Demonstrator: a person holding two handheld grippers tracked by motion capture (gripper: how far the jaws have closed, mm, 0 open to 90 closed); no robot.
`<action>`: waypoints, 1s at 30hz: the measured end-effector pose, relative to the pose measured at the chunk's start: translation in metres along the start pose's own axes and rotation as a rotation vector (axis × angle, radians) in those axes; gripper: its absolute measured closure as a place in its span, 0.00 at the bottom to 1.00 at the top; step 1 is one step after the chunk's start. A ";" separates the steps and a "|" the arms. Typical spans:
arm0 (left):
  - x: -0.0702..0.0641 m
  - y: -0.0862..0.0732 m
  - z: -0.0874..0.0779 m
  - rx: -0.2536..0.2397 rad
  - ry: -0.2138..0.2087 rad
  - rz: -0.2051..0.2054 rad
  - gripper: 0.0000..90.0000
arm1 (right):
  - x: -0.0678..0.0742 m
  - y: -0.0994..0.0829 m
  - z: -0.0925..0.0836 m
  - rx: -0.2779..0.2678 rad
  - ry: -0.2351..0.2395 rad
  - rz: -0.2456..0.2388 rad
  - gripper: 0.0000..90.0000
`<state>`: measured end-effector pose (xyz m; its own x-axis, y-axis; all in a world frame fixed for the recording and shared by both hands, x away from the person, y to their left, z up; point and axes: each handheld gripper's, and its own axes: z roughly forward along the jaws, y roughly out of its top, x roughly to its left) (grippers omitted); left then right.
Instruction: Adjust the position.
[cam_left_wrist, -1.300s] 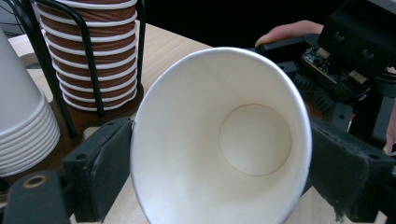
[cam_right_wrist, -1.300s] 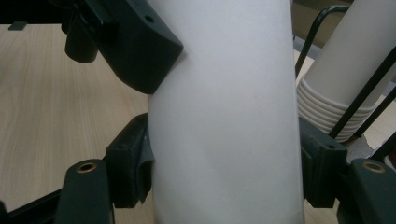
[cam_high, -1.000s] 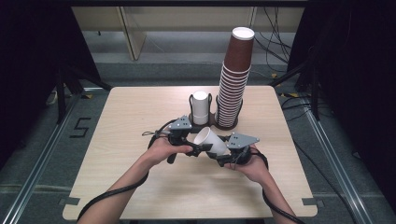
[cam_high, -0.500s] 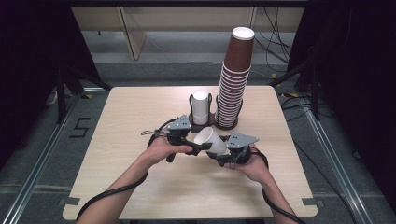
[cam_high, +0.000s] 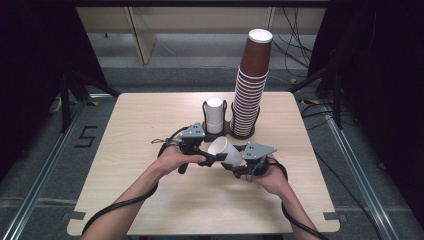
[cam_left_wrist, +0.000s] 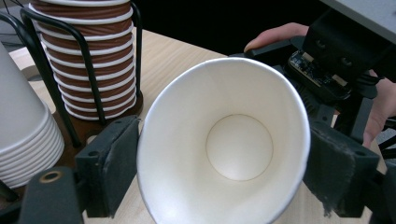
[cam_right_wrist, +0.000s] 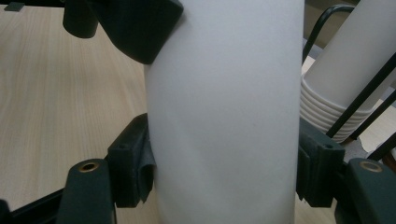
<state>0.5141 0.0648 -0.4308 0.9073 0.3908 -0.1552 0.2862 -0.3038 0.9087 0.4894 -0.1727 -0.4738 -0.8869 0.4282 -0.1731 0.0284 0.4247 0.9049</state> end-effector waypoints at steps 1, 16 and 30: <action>0.000 0.000 0.001 -0.005 -0.005 -0.003 0.19 | 0.000 0.000 0.000 0.011 0.007 0.005 0.37; 0.000 -0.001 -0.001 -0.022 -0.006 0.019 0.26 | -0.002 -0.001 -0.002 0.015 0.002 0.003 0.36; -0.003 0.003 -0.004 -0.018 0.010 0.058 0.38 | -0.003 -0.001 -0.002 0.023 -0.013 0.014 0.35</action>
<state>0.5113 0.0661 -0.4261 0.9190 0.3819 -0.0984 0.2279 -0.3106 0.9228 0.4910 -0.1758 -0.4738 -0.8803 0.4444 -0.1659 0.0514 0.4370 0.8980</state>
